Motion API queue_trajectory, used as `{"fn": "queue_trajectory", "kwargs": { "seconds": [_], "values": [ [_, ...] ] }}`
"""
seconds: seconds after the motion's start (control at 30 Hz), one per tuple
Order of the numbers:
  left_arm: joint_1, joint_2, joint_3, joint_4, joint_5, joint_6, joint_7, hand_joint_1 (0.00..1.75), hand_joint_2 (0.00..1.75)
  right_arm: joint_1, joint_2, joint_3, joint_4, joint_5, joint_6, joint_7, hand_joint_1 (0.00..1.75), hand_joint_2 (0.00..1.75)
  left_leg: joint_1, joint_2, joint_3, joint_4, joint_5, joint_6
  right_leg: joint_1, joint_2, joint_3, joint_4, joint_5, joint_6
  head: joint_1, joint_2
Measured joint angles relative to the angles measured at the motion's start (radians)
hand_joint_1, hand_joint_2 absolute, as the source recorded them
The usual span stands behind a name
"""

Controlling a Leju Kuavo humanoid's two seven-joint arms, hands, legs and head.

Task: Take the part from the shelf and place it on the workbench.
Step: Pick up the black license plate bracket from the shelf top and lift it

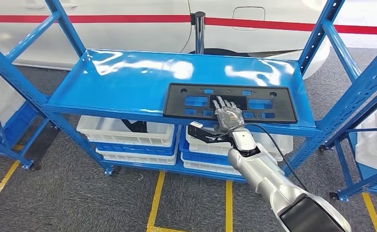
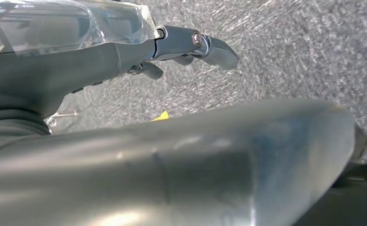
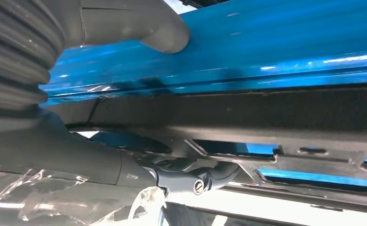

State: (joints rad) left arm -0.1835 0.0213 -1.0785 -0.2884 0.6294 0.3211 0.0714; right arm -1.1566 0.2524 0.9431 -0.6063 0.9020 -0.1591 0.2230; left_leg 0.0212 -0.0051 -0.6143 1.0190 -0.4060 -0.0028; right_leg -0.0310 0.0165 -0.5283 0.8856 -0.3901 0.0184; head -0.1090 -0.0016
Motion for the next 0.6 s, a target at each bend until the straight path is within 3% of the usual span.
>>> {"fn": "queue_trajectory", "kwargs": {
  "seconds": [0.03,0.1,0.2,0.23,0.27,0.37,0.43,0.5,0.6],
  "values": [
    [-0.001,0.000,0.001,0.000,0.001,-0.004,-0.002,0.00,0.00,-0.001,-0.001,0.001,0.002,-0.001,0.002,0.004,1.75,1.75,0.000,0.000,0.035,-0.073,0.029,0.002,0.002,0.001,0.003,0.001,-0.004,0.006,0.000,0.000],
    [-0.001,0.000,0.005,0.000,0.002,-0.009,-0.005,0.00,0.00,-0.002,-0.004,0.001,0.006,-0.004,0.004,0.011,1.75,1.75,-0.001,0.000,0.068,-0.141,0.053,0.004,0.007,0.002,0.006,0.002,-0.012,0.012,0.000,0.000],
    [0.001,0.000,0.011,0.000,-0.001,-0.014,-0.005,0.00,0.00,-0.005,-0.011,0.000,0.012,-0.009,0.006,0.015,1.75,1.75,-0.003,-0.001,0.068,-0.149,0.069,0.002,0.010,0.002,0.002,0.000,-0.009,-0.018,0.000,0.000],
    [0.001,0.000,0.013,0.000,-0.001,-0.015,-0.005,0.00,0.00,-0.006,-0.012,0.000,0.013,-0.010,0.006,0.015,1.75,1.75,-0.005,0.000,0.066,-0.149,0.071,0.006,0.009,0.002,0.001,-0.002,-0.004,-0.020,0.000,0.000],
    [0.000,0.001,0.015,0.000,-0.001,-0.015,-0.005,0.00,0.00,-0.008,-0.013,0.000,0.014,-0.010,0.005,0.014,1.75,1.75,-0.008,0.000,0.064,-0.148,0.071,0.010,0.007,0.002,0.001,-0.006,-0.001,-0.013,0.000,0.000],
    [-0.001,0.001,0.019,0.000,-0.003,-0.014,-0.009,0.00,0.00,-0.012,-0.016,0.001,0.015,-0.011,0.005,0.011,1.75,1.75,-0.012,0.001,0.063,-0.148,0.071,0.020,0.001,0.002,0.005,-0.016,0.004,0.023,0.000,0.000],
    [-0.001,0.001,0.020,0.000,-0.005,-0.011,-0.014,0.00,0.87,-0.013,-0.016,0.000,0.015,-0.011,0.005,0.008,1.75,1.75,-0.015,0.001,0.063,-0.148,0.071,0.024,-0.001,0.002,0.007,-0.018,0.005,0.036,0.000,0.000],
    [-0.001,0.001,0.021,0.000,-0.007,-0.007,-0.019,0.00,1.75,-0.016,-0.016,0.000,0.015,-0.011,0.005,0.006,1.75,1.75,-0.017,0.000,0.063,-0.147,0.072,0.026,-0.001,0.001,0.007,-0.018,0.006,0.039,0.000,0.000],
    [-0.001,0.001,0.023,0.000,-0.015,-0.004,-0.023,0.00,1.75,-0.018,-0.016,0.001,0.015,-0.010,0.005,0.001,1.75,1.75,-0.017,0.000,0.063,-0.148,0.073,0.027,0.000,0.001,0.007,-0.017,0.006,0.042,0.000,0.000]
  ]
}}
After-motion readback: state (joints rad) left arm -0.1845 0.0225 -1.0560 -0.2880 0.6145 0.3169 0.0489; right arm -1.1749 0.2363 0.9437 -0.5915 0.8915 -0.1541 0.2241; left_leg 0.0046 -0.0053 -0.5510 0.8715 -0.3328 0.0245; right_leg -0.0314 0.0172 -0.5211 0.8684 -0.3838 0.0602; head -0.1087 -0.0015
